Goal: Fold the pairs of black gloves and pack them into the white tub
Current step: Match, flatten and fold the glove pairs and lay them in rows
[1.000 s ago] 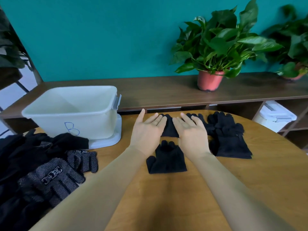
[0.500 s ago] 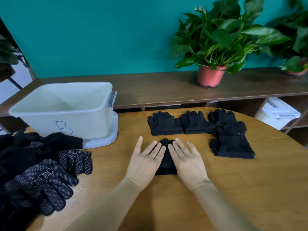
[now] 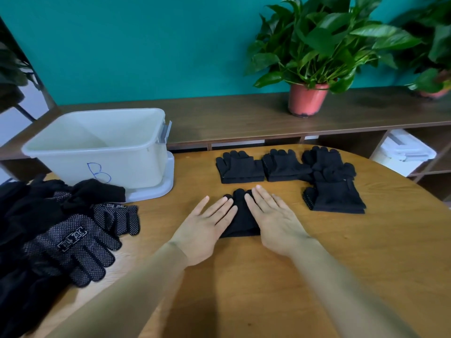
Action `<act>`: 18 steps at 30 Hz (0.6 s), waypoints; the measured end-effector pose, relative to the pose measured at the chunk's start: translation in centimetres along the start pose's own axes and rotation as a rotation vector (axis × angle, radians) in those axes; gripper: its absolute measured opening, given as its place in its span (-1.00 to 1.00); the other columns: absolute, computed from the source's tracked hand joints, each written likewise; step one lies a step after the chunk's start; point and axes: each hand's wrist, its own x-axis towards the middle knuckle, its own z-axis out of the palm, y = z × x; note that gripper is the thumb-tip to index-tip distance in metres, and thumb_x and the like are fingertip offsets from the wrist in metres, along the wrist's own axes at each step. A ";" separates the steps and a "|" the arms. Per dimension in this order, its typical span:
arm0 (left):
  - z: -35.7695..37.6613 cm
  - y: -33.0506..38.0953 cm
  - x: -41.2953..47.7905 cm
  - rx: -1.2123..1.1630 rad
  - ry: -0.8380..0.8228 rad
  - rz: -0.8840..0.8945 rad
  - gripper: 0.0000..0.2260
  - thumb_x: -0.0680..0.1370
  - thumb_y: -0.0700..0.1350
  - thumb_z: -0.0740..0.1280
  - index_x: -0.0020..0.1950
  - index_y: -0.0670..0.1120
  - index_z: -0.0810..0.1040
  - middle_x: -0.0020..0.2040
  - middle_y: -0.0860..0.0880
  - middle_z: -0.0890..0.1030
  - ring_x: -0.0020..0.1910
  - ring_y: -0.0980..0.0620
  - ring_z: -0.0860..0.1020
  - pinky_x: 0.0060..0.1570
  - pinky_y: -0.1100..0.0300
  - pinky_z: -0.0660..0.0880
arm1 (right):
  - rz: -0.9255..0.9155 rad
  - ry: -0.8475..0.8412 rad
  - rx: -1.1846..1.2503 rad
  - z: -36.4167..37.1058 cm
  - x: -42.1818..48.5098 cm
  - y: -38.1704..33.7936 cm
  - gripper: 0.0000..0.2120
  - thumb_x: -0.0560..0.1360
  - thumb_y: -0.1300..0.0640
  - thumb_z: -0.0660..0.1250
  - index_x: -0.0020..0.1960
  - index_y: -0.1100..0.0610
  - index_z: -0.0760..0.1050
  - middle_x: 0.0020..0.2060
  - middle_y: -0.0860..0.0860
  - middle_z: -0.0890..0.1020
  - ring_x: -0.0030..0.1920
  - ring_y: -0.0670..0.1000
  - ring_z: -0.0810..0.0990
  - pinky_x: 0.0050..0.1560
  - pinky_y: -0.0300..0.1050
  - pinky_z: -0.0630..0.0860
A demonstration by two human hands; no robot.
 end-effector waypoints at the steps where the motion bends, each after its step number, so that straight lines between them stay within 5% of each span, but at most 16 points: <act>1: 0.0 -0.2 -0.3 -0.048 0.010 -0.002 -0.30 0.57 -0.28 0.05 0.59 -0.07 -0.31 0.62 -0.03 -0.26 0.55 0.05 -0.36 0.51 0.00 -0.38 | 0.004 -0.027 0.031 -0.6 -0.3 0.0 -0.20 0.53 0.30 0.13 0.59 0.14 -0.29 0.58 0.08 -0.24 0.55 0.02 -0.36 0.56 0.03 -0.24; 4: -0.2 0.2 -0.9 -0.271 0.098 0.001 -0.36 0.54 -0.14 -0.01 0.62 -0.07 -0.12 0.62 0.01 -0.12 0.58 0.11 -0.23 0.51 0.15 -0.29 | 0.000 0.068 0.140 -1.1 -1.5 -0.5 -0.26 0.54 0.25 0.12 0.60 0.16 -0.19 0.58 0.02 -0.17 0.57 -0.03 -0.29 0.56 0.02 -0.25; 9: 0.8 2.1 -0.2 -0.511 0.168 -0.043 -0.42 0.66 0.21 -0.17 0.58 -0.06 0.21 0.56 0.06 0.15 0.56 0.16 0.04 0.55 0.21 0.03 | 0.011 0.304 0.220 2.5 -2.4 -1.8 -0.55 0.46 0.23 0.23 0.34 0.19 0.52 0.31 0.09 0.56 0.39 0.01 0.46 0.42 0.01 0.18; 13: 1.1 2.4 1.5 -0.538 0.160 -0.104 -0.57 0.71 -0.10 0.13 0.58 -0.06 0.20 0.57 0.07 0.11 0.53 0.21 0.00 0.53 0.19 0.15 | 0.024 0.378 0.203 4.0 -2.4 -1.2 -0.58 0.33 0.31 0.40 0.19 0.14 0.64 0.17 0.05 0.66 0.22 -0.02 0.61 0.33 0.12 0.38; 18: 0.8 4.6 5.0 -0.466 0.203 -0.072 -0.58 0.69 -0.13 0.19 0.56 -0.08 0.27 0.55 -0.04 0.24 0.52 0.13 0.10 0.48 0.13 0.29 | 0.077 0.454 0.149 4.9 -2.5 2.7 -0.50 0.26 0.36 0.55 0.19 0.15 0.64 0.16 0.07 0.66 0.22 -0.01 0.61 0.35 0.19 0.41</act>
